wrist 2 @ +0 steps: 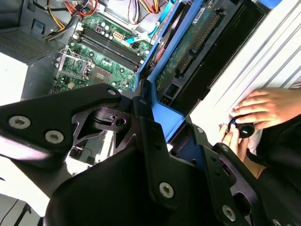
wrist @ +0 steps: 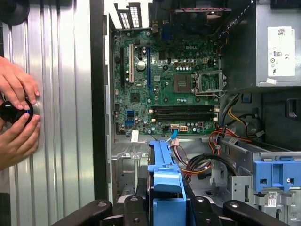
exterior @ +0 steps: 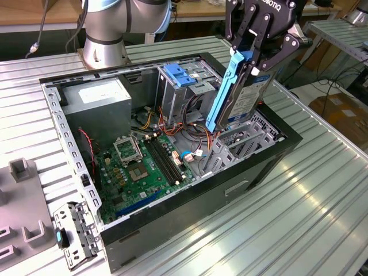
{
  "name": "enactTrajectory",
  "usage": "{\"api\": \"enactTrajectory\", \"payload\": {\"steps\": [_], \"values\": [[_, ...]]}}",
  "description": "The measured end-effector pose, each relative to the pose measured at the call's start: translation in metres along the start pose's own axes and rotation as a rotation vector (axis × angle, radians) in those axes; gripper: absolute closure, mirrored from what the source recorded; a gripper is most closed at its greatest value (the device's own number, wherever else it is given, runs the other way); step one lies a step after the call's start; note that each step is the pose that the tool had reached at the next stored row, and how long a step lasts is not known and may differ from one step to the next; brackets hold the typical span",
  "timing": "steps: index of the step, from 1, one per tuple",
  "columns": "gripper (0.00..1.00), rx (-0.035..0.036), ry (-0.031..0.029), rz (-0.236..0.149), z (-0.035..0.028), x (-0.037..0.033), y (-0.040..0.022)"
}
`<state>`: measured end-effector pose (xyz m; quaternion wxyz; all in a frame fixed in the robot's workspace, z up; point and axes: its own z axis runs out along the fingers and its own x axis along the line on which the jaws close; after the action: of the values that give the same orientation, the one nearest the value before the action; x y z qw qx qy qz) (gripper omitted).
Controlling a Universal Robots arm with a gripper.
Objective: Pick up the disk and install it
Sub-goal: 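Insert the disk into the insertion slot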
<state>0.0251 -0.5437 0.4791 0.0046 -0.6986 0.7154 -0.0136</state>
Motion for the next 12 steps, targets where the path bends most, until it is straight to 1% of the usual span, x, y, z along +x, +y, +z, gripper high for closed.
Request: {"api": "enactTrajectory", "payload": {"steps": [6,10,12], "values": [[0.63,0.0000,0.0001,0.000,0.0067,0.0023,-0.0086],[0.63,0.0000,-0.0001,0.000,0.0115,0.0059,-0.0186],[0.63,0.0000,0.0000,0.000,0.0126,0.0060,-0.0228]]}}
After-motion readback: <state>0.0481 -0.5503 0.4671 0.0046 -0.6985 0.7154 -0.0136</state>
